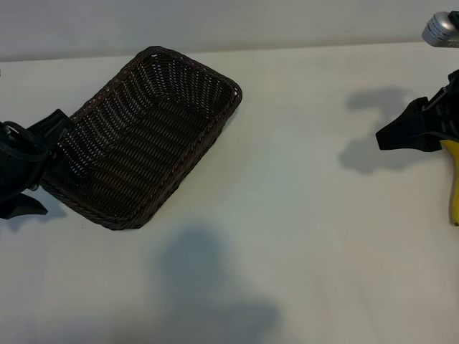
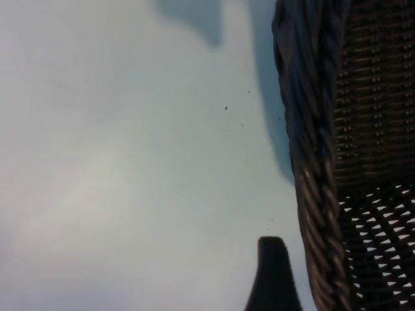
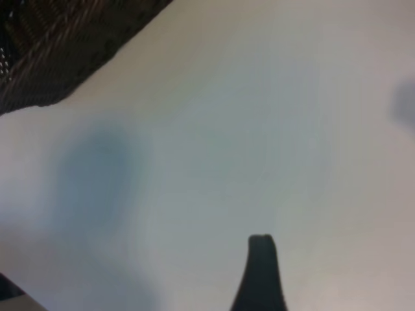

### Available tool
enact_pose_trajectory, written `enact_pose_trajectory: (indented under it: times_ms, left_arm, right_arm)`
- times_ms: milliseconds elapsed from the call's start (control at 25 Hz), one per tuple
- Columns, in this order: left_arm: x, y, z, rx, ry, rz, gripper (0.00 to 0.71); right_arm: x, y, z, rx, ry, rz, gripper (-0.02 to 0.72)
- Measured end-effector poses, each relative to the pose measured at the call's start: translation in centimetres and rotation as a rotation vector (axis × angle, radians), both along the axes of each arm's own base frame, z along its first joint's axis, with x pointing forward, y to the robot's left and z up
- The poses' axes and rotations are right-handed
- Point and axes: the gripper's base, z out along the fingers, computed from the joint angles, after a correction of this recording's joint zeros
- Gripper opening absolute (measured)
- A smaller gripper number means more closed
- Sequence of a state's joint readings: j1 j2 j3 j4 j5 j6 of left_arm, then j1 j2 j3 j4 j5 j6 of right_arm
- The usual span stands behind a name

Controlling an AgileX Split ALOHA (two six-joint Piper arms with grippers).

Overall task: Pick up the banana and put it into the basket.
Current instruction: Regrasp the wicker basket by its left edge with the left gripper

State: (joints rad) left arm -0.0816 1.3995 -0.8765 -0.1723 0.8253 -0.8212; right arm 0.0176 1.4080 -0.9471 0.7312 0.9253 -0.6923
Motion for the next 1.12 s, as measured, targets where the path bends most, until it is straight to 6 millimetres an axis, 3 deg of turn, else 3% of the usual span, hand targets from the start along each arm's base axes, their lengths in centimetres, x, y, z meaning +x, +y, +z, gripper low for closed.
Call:
enact_pose_trajectory:
  times_ms: [520,1120]
  left_arm:
    - [0.0,0.2,-0.2,0.001,0.023,0.097,0.55]
    - [1.6,0.1,-2.9,0.018,0.076,0.081,0.55]
  right_arm:
    - [0.0,0.0,0.0,0.0,-0.001,0.0,0.586]
    - [0.0,0.0,0.0,0.0,-0.001,0.0,0.586]
